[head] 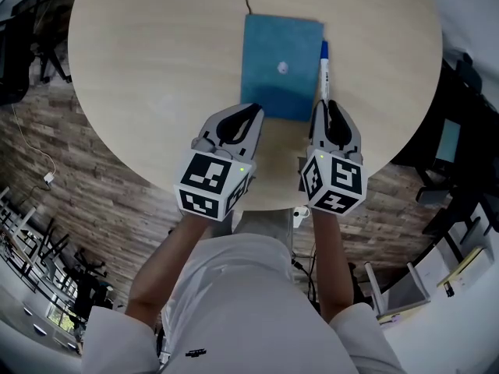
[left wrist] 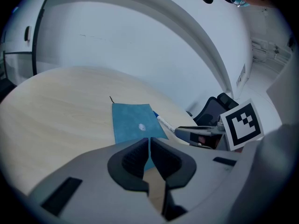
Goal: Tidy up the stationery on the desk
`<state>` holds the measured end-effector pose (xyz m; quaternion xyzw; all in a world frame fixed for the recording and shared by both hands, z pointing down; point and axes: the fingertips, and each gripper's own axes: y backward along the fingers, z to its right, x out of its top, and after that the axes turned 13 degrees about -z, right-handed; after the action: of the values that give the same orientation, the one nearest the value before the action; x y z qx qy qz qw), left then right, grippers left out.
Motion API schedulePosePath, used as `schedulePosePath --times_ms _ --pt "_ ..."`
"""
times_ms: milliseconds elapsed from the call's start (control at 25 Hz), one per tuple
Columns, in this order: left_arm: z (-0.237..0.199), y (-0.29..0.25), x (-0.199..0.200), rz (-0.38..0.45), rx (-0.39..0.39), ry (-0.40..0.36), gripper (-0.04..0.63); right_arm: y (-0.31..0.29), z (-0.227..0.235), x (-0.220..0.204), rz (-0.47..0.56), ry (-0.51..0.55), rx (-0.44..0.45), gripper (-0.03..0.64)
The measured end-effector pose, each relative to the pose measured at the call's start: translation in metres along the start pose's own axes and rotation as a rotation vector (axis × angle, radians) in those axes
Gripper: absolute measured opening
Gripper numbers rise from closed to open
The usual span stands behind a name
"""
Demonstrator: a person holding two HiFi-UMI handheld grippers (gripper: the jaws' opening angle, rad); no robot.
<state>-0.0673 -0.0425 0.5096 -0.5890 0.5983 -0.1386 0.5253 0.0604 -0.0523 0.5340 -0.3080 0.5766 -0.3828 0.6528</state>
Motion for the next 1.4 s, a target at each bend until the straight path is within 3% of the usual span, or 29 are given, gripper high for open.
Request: schedulePosePath --times_ms 400,520,680,1120,1400 --pt "-0.010 -0.003 -0.009 -0.005 0.001 0.016 0.031 -0.029 -0.006 -0.018 -0.087 -0.041 0.078 0.091" --pt "-0.008 -0.006 -0.008 -0.004 0.000 0.018 0.031 -0.033 -0.006 -0.020 -0.110 -0.043 0.095 0.132" --pt "-0.007 -0.001 -0.008 0.000 0.001 0.022 0.031 -0.030 -0.011 -0.022 -0.120 -0.026 0.099 0.132" --pt "0.004 0.018 -0.004 0.016 -0.002 0.000 0.031 -0.005 -0.009 -0.014 -0.066 -0.021 0.069 0.133" --pt "0.027 0.060 -0.003 0.054 -0.022 -0.021 0.031 0.057 -0.015 0.004 0.047 -0.029 0.038 0.133"
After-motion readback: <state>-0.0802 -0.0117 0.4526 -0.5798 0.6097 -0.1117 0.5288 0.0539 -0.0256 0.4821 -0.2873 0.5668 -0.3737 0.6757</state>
